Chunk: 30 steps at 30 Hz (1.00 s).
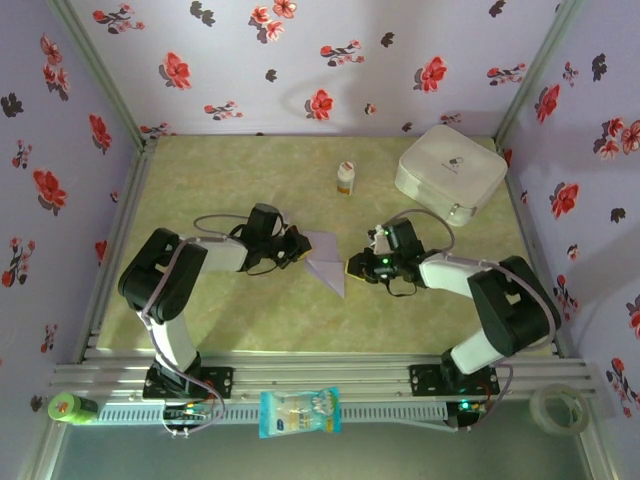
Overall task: Fold a paper plane with a square sheet of paper (pick it up from the middle)
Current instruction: Fourth fold the wing at the center of the table.
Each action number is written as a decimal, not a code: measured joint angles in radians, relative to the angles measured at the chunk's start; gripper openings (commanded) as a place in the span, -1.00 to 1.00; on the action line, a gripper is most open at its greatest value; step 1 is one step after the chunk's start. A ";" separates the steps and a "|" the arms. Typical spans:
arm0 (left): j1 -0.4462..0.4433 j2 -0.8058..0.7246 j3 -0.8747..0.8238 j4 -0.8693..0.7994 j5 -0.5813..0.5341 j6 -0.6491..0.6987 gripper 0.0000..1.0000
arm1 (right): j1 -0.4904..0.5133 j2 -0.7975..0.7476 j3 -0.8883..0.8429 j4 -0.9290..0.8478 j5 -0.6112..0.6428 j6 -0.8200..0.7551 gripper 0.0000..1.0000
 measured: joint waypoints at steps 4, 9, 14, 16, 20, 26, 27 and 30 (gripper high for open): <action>-0.033 -0.047 -0.013 -0.001 -0.082 -0.031 -1.00 | 0.000 -0.116 0.002 -0.117 0.100 -0.064 -0.41; -0.117 -0.115 -0.047 0.000 -0.201 -0.093 -1.00 | 0.037 -0.222 -0.013 -0.190 0.229 -0.144 -0.33; -0.189 -0.148 -0.079 -0.039 -0.305 -0.140 -1.00 | 0.203 -0.352 -0.118 -0.153 0.391 -0.220 -0.28; -0.209 -0.163 -0.081 -0.059 -0.337 -0.152 -0.95 | 0.274 -0.397 -0.169 -0.118 0.454 -0.253 -0.24; -0.229 -0.183 -0.084 -0.063 -0.371 -0.165 -0.76 | 0.396 -0.460 -0.253 -0.032 0.592 -0.320 -0.19; -0.229 -0.183 -0.083 -0.062 -0.373 -0.156 -0.62 | 0.497 -0.449 -0.282 0.042 0.751 -0.431 -0.16; -0.228 -0.183 -0.083 -0.060 -0.370 -0.153 -0.62 | 0.513 -0.434 -0.282 0.058 0.770 -0.453 -0.15; -0.227 -0.183 -0.083 -0.052 -0.357 -0.148 -0.62 | 0.564 -0.372 -0.282 0.094 0.821 -0.513 -0.14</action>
